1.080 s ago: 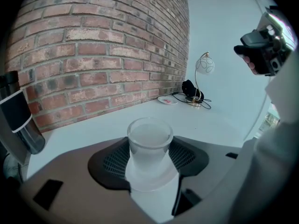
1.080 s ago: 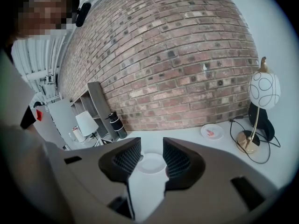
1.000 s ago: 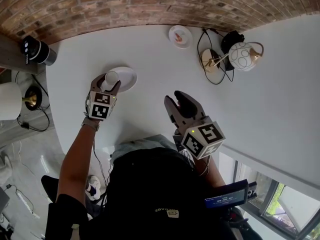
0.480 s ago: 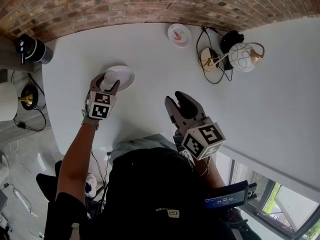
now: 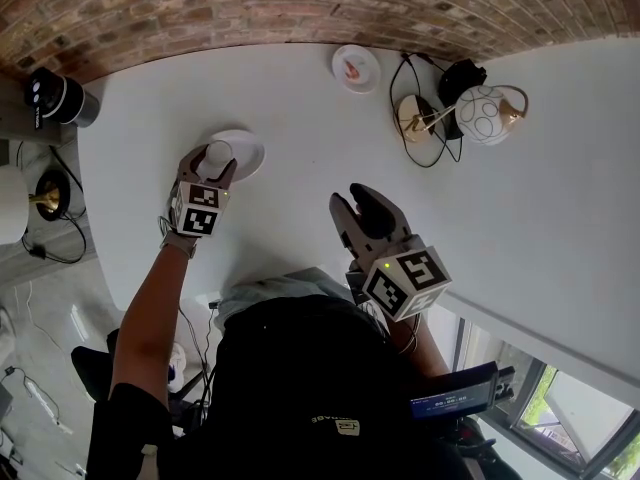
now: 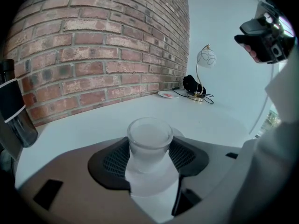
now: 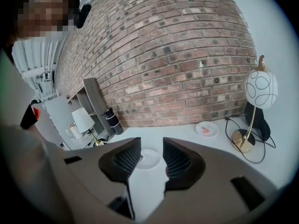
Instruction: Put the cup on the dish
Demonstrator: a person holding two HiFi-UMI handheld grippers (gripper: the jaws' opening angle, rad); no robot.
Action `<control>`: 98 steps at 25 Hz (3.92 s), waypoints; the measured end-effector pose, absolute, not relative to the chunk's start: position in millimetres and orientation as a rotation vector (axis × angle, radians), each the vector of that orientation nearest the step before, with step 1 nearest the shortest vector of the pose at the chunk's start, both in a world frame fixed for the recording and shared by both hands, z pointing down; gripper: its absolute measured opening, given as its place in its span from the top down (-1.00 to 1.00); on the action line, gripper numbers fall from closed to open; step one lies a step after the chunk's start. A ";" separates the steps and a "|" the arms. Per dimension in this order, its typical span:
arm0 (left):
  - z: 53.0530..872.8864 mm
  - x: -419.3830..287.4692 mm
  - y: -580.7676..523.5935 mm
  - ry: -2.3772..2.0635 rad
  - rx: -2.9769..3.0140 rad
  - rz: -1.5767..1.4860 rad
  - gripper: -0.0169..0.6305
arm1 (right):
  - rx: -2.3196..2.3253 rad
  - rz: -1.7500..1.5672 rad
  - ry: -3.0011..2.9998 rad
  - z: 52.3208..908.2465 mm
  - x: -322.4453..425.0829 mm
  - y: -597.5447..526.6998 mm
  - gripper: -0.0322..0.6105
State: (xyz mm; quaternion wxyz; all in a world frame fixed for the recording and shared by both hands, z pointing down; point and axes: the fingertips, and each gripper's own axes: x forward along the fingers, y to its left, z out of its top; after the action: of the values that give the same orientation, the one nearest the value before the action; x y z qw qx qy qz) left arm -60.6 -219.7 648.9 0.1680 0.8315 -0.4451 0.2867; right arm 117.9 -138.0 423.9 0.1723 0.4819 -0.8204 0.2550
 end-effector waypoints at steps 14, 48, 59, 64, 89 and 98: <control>651.6 -53.2 -223.0 -1.286 2.384 0.796 0.13 | 1.367 0.717 -2.326 423.2 125.4 -140.3 0.44; 624.0 -52.2 -215.6 -1.308 2.478 0.826 0.13 | 1.344 0.715 -2.372 420.8 111.9 -132.9 0.44; 579.4 -61.0 -205.0 -1.372 2.503 0.771 0.13 | 1.330 0.726 -2.450 409.0 98.4 -136.6 0.44; 551.9 -70.5 -198.6 -1.404 2.516 0.747 0.13 | 1.312 0.725 -2.505 402.5 86.0 -140.2 0.44; 393.4 -141.9 -123.8 -1.740 2.388 0.459 0.13 | 0.998 0.754 -2.783 384.2 -2.5 -161.9 0.44; 365.3 -170.8 -100.9 -1.836 2.278 0.299 0.13 | 0.868 0.707 -2.856 369.9 -49.8 -165.9 0.44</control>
State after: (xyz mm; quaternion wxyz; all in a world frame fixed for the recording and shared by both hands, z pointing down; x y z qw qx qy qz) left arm -170.8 -100.9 365.3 0.1001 0.7708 -0.6210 0.1013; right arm -49.8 -165.9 369.9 0.0370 0.2827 -0.9304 0.2304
